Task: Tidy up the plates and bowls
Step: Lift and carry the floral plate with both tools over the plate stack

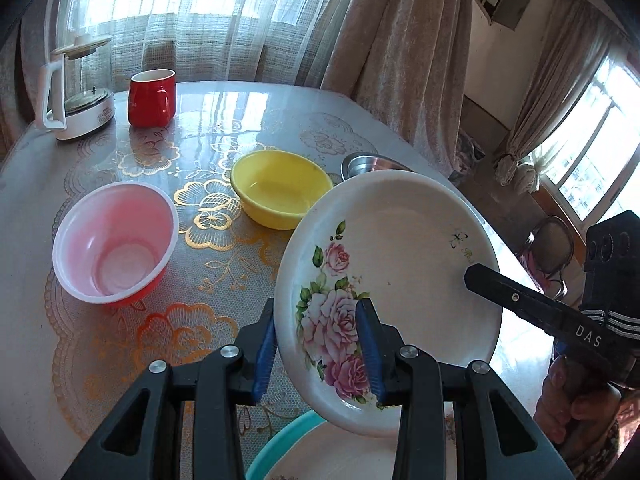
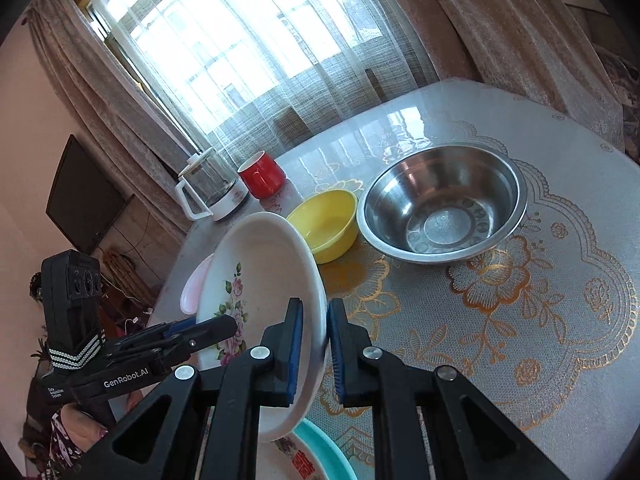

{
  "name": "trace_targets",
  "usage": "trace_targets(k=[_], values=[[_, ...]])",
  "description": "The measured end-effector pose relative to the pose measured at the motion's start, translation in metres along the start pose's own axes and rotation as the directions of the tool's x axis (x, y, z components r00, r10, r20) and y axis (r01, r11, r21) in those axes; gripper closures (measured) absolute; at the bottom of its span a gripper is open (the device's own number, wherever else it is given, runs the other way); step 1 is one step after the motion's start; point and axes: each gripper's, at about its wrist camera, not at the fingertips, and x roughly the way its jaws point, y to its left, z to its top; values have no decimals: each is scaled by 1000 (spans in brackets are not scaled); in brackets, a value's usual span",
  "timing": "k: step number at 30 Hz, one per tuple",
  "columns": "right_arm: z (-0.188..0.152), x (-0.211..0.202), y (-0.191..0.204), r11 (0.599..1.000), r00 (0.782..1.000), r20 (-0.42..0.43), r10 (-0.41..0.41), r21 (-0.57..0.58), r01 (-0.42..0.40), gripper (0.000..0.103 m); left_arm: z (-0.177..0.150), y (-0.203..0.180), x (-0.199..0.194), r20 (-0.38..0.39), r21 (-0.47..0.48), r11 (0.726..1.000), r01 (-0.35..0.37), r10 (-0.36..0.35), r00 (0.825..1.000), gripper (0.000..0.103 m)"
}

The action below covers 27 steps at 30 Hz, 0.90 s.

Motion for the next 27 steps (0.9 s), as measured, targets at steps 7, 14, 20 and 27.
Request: trace_targets(k=[7, 14, 20, 27], values=[[-32, -34, 17, 999, 999, 0, 38, 16, -38, 90, -49, -5, -31, 27, -41, 999, 1, 0, 1000, 65], [-72, -56, 28, 997, 998, -11, 66, 50, -66, 90, -100, -1, -52, 27, -111, 994, 17, -14, 1000, 65], [-106, -62, 24, 991, 997, -26, 77, 109, -74, 90, -129, -6, -55, -3, -102, 995, -3, 3, 1000, 65], [-136, -49, 7, 982, 994, -91, 56, 183, -39, 88, -150, -11, -60, -14, -85, 996, -33, 32, 999, 65]])
